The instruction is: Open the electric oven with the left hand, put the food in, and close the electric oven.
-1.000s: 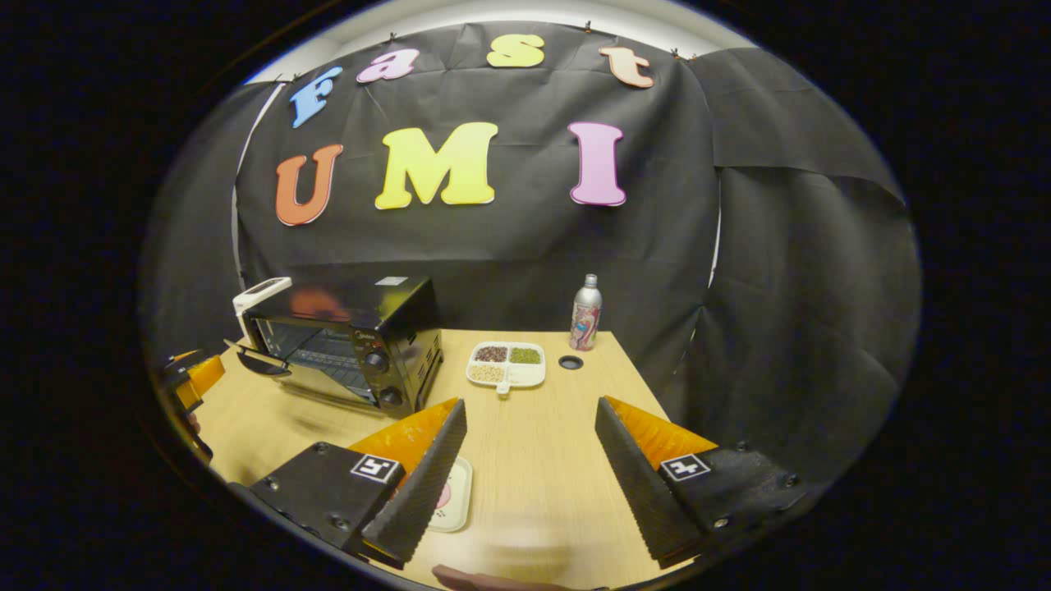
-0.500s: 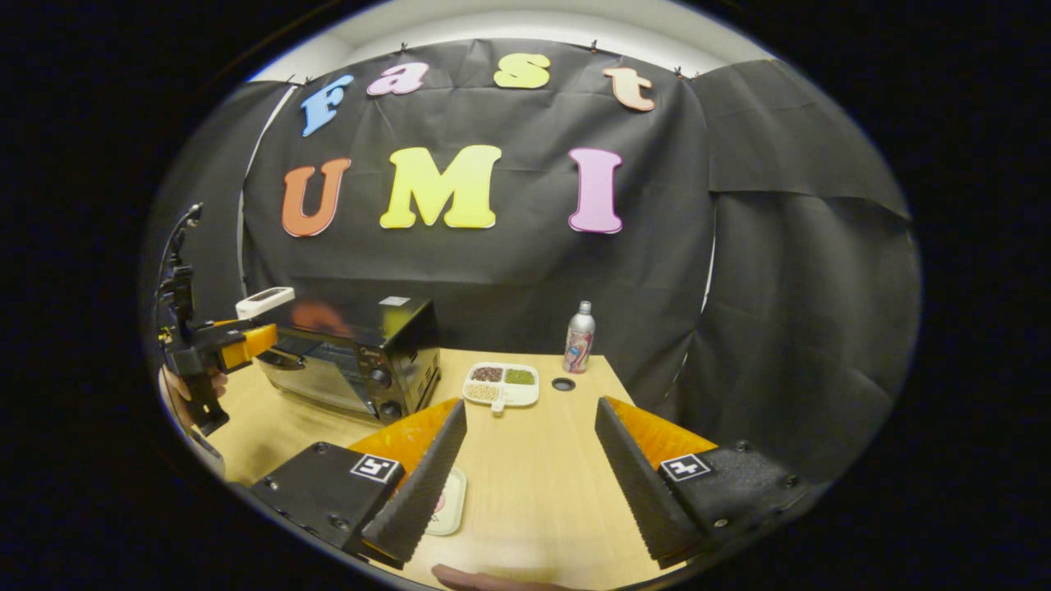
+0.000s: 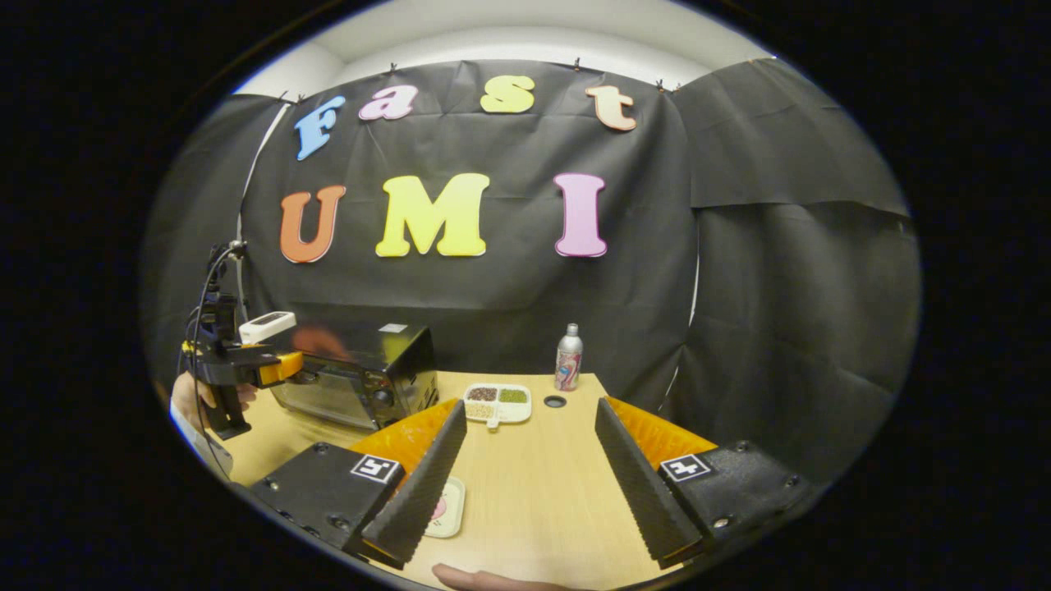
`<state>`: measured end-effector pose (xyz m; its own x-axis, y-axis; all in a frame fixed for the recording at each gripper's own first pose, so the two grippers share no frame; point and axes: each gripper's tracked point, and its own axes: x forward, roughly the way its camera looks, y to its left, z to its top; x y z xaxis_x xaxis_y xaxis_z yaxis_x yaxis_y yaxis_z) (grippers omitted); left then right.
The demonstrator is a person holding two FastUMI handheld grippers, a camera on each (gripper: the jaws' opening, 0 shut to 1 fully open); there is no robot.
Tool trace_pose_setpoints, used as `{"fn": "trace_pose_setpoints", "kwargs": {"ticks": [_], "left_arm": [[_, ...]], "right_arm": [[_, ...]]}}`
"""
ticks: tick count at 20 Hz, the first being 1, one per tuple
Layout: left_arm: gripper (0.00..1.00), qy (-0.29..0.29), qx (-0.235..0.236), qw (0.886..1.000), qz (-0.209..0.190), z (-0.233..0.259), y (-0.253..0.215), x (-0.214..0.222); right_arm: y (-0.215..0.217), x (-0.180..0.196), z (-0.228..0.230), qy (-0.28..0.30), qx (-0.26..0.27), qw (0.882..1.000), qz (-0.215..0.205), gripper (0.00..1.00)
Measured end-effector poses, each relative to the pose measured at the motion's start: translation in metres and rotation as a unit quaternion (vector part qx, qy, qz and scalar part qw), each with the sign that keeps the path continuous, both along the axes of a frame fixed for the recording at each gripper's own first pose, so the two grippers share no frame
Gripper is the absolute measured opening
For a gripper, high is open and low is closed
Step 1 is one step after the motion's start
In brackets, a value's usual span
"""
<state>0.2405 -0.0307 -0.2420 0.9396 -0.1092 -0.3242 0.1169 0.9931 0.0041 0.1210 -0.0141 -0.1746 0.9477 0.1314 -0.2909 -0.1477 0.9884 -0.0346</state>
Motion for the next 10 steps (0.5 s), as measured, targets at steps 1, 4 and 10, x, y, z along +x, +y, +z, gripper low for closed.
{"fn": "trace_pose_setpoints", "kwargs": {"ticks": [1, 4, 10], "left_arm": [[0.96, 0.013, -0.002, 1.000, 0.001, -0.009, -0.001, -0.011], [0.96, 0.073, -0.012, 0.997, 0.004, -0.057, 0.002, -0.048], [0.96, 0.134, -0.030, 0.991, 0.012, -0.111, 0.015, -0.092]], "right_arm": [[-0.001, -0.002, 0.002, -0.002, -0.001, 1.000, 0.000, 0.97], [-0.004, -0.010, 0.009, -0.010, 0.004, 1.000, -0.002, 0.97], [0.003, -0.023, 0.007, -0.006, 0.017, 1.000, 0.005, 0.97]]}}
